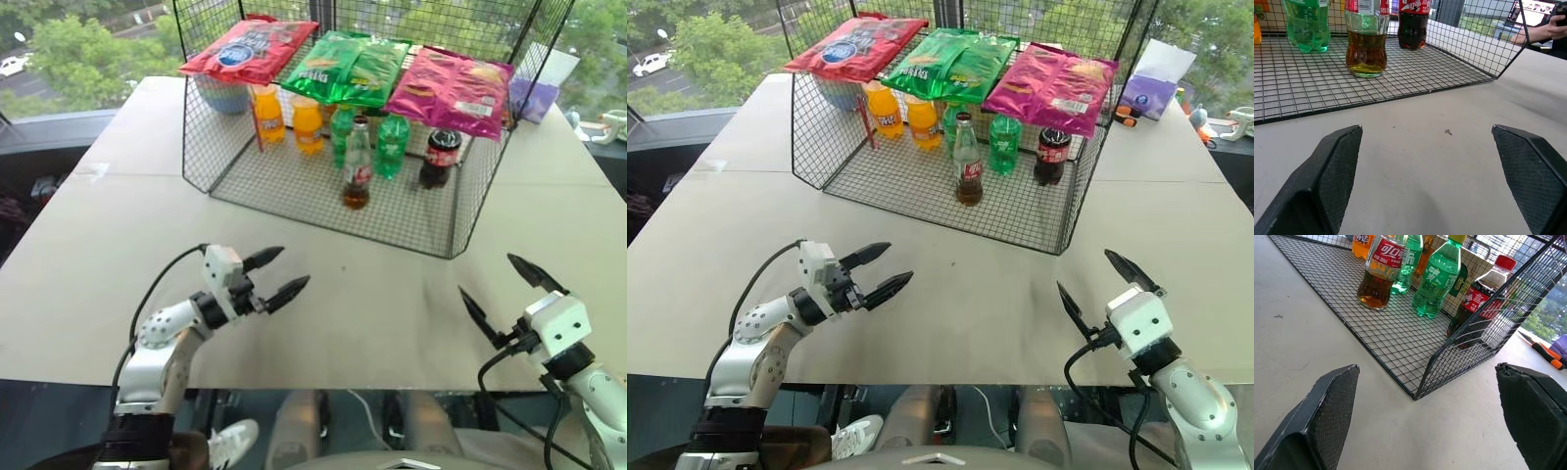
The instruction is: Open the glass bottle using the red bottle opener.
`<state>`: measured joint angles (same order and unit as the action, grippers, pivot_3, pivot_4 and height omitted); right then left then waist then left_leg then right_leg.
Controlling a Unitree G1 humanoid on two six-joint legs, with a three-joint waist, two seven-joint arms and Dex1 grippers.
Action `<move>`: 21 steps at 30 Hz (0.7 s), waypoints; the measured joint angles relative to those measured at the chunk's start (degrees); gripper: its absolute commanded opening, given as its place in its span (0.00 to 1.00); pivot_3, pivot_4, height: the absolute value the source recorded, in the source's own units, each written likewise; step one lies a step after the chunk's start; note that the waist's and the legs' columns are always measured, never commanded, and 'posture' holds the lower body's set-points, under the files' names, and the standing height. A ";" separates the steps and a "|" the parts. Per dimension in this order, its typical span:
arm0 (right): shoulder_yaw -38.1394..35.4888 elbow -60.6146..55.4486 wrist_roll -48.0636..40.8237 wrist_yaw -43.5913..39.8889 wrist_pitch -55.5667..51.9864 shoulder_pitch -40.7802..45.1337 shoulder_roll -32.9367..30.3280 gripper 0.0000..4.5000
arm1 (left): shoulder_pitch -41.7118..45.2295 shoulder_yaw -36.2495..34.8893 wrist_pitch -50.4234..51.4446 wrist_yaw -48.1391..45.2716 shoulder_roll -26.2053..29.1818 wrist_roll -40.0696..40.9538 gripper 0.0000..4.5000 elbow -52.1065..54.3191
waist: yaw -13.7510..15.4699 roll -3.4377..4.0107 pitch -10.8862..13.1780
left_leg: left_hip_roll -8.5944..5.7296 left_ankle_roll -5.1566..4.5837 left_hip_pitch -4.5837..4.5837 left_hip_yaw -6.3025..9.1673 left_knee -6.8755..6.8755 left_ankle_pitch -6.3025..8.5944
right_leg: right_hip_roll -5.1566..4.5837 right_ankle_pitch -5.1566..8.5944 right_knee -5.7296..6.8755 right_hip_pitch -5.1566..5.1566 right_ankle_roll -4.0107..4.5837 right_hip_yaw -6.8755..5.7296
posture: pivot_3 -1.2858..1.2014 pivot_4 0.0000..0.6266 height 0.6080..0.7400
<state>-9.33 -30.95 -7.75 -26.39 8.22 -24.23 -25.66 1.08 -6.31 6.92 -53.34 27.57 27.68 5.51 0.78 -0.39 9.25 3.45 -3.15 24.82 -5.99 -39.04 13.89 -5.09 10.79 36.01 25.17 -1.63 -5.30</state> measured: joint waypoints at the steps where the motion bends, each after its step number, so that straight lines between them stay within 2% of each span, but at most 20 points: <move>1: 0.00 0.00 0.00 0.00 0.00 0.00 0.00 1.00 | 0.00 0.00 0.00 0.00 0.00 0.00 0.97 0.00 | 0.00 0.00 0.00 | 0.00 0.00 0.00 0.00 0.00 0.00 | 0.00 0.00 0.00 0.00 0.00 0.00 | 0.52 0.24 0.91; 3: 0.21 -0.03 -0.21 -0.05 0.09 0.12 0.59 1.00 | 1.77 -0.32 0.17 1.77 -0.83 0.00 0.97 -1.35 | 0.13 0.00 0.00 | 0.00 0.00 0.01 0.02 0.00 0.00 | 0.00 0.00 0.00 0.00 0.00 -0.03 | 0.52 0.24 0.91; 6: 3.24 -2.40 -3.56 -1.39 -0.75 2.44 1.39 1.00 | 9.16 -3.81 1.37 7.89 -3.03 0.76 0.97 -6.71 | 0.06 -0.01 0.01 | 0.01 0.00 -0.02 0.09 -0.08 -0.02 | 0.05 -0.01 0.08 -0.05 0.00 -0.05 | 0.52 0.24 0.91; 14: 6.67 -12.49 -8.65 -3.09 -8.10 9.77 -1.23 1.00 | 19.31 -6.90 6.55 14.24 -2.98 1.51 0.97 -16.84 | 0.20 -0.08 0.03 | -0.17 -0.27 0.02 0.09 -0.08 -0.17 | 0.10 -0.01 0.05 -0.11 0.00 -0.06 | 0.52 0.24 0.91; 21: 8.20 -18.75 -11.64 -3.29 -14.61 13.69 -3.65 1.00 | 34.89 -7.08 4.61 17.52 -1.46 -3.24 0.97 -32.19 | 0.14 -0.19 0.03 | -0.22 -0.29 -0.01 0.11 -0.14 -0.16 | 0.08 -0.01 -0.02 -0.24 -0.01 -0.08 | 0.52 0.24 0.91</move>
<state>-1.13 -49.70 -19.40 -29.68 -6.39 -10.54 -29.31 35.97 -13.39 11.53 -35.83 26.12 24.44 -26.69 0.92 -0.58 9.28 3.24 -3.44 24.81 -5.88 -39.17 13.73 -5.01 10.78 35.99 24.93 -1.64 -5.39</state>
